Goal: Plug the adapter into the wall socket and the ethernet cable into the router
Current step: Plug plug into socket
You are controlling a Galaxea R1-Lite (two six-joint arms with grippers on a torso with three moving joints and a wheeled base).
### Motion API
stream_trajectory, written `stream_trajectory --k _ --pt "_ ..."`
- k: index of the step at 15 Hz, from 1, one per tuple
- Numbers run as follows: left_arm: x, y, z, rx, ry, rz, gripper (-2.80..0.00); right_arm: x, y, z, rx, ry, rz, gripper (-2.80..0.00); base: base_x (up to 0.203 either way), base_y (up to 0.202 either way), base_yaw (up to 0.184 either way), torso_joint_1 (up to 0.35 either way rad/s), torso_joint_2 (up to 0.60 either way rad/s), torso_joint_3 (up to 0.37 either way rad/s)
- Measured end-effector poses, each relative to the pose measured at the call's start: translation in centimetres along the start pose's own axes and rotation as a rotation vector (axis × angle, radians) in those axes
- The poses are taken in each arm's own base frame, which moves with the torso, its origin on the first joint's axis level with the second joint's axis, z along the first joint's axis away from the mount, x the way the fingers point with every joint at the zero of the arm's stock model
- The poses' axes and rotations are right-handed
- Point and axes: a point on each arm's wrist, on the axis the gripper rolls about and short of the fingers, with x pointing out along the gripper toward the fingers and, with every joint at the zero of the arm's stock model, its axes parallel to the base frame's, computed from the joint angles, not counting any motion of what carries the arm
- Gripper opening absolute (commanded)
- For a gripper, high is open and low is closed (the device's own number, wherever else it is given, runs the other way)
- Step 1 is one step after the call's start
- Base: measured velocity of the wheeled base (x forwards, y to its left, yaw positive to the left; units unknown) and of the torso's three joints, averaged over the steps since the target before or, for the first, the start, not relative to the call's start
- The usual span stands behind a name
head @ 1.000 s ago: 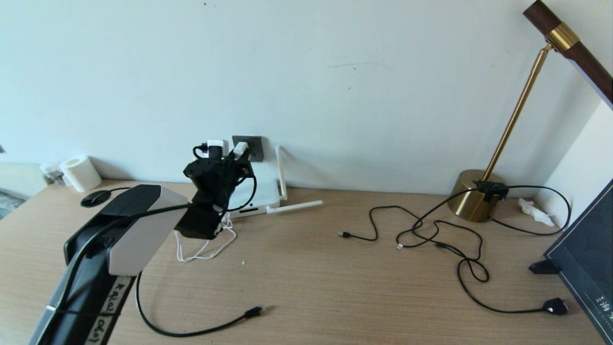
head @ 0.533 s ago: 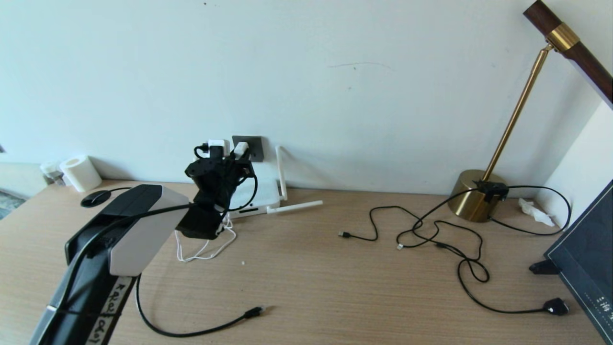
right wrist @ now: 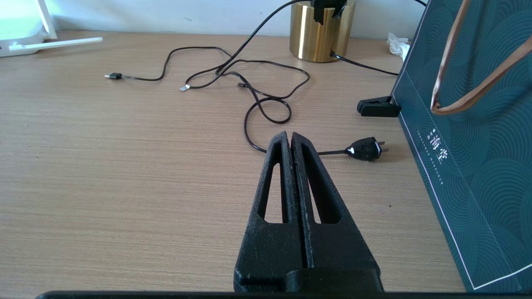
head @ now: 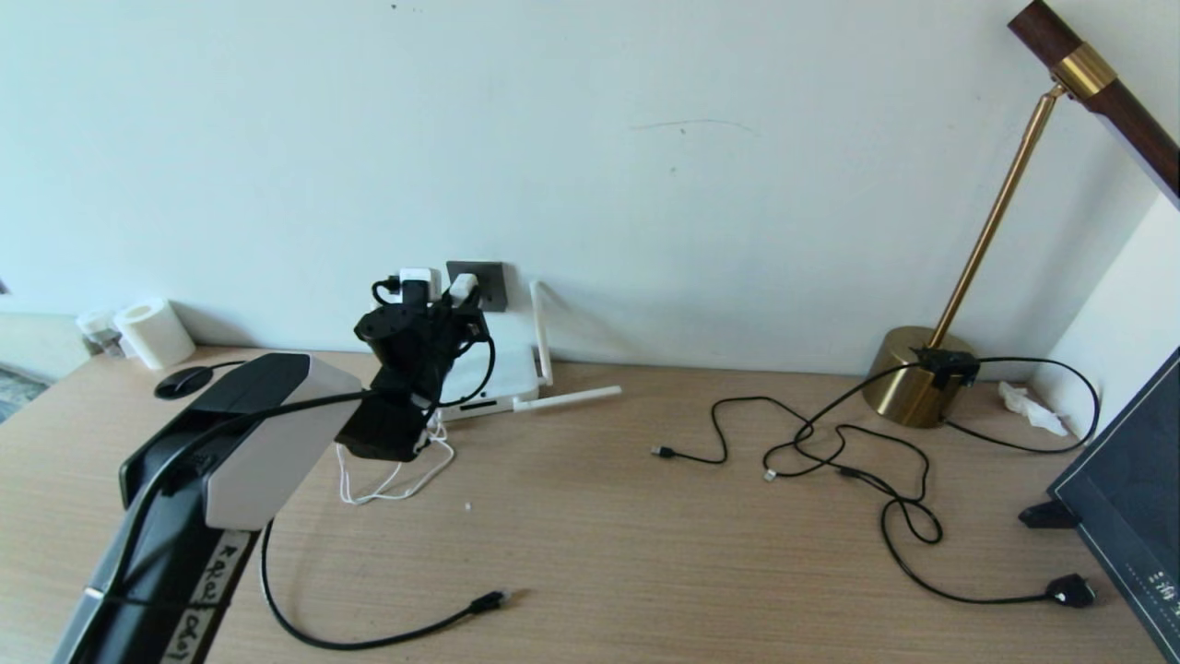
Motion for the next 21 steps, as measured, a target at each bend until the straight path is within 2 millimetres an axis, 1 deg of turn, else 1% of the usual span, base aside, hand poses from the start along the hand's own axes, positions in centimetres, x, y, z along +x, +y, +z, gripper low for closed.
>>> stream_trajectory --k 7,21 --pt "0.08 0.23 0.05 0.001 0.003 0.004 -2.80 0.00 0.00 0.00 0.000 0.000 0.000 -2.80 0.000 0.000 0.000 0.000 0.00 0.000" --pt "0.91 0.64 0.45 0.006 0.008 0.007 -2.80 0.00 0.00 0.00 0.000 0.000 0.000 -2.80 0.000 0.000 0.000 0.000 0.00 0.000"
